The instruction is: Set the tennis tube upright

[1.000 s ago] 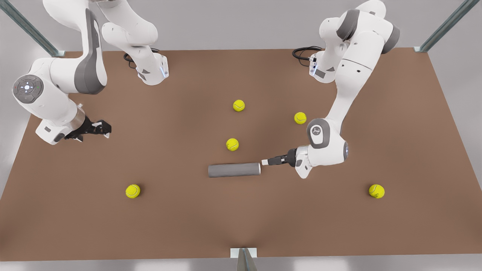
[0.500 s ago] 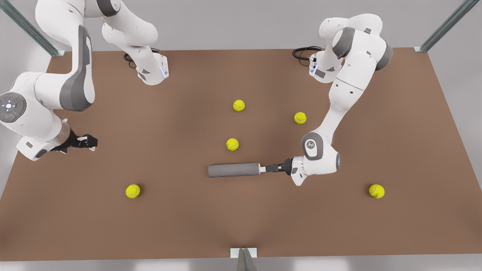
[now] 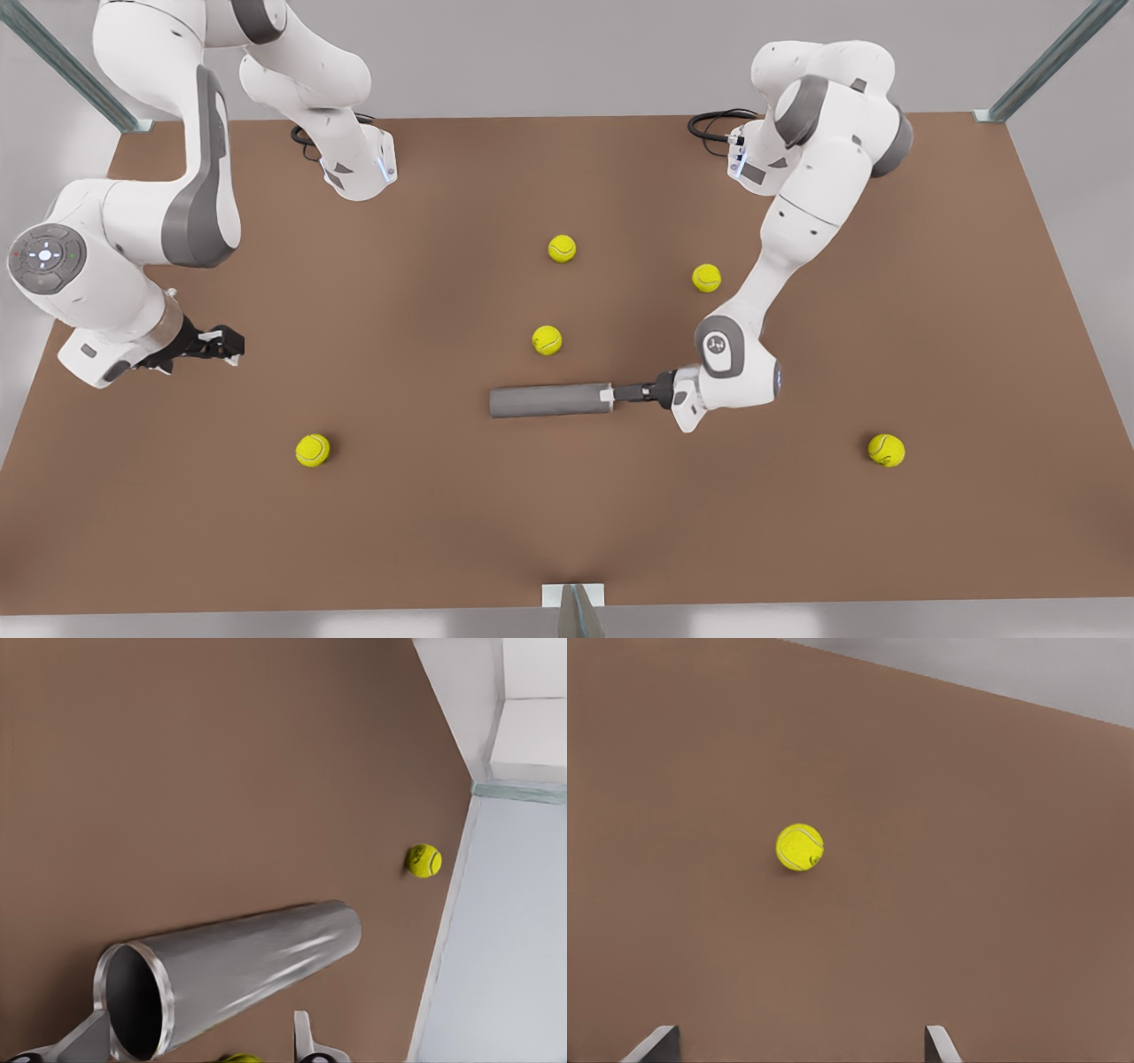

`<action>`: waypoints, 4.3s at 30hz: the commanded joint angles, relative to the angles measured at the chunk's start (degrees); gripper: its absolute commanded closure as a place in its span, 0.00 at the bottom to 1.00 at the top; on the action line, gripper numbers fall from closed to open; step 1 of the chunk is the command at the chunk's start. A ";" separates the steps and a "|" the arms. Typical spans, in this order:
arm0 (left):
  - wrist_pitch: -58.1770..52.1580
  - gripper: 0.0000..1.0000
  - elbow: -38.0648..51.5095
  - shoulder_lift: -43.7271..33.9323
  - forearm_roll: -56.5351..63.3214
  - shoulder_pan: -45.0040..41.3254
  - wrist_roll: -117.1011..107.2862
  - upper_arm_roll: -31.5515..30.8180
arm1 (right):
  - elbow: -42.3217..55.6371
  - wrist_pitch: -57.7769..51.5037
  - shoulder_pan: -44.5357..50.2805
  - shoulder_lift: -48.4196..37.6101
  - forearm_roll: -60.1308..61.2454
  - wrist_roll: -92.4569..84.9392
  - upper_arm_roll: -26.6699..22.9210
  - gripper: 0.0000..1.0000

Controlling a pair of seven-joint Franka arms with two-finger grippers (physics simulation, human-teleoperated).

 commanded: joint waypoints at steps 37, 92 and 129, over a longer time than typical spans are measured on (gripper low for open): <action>2.64 0.60 2.81 3.18 -12.37 -3.16 5.07 -0.44 | -0.12 0.54 6.01 0.27 0.26 8.04 1.15 0.00; -10.10 0.79 -9.23 -21.78 12.32 15.56 -32.72 -7.65 | 1.20 0.81 1.97 1.15 1.49 8.13 1.59 0.00; -25.92 0.79 -5.98 -31.01 66.46 20.83 -44.41 -8.09 | 1.38 1.60 0.91 2.47 1.58 8.13 1.41 0.00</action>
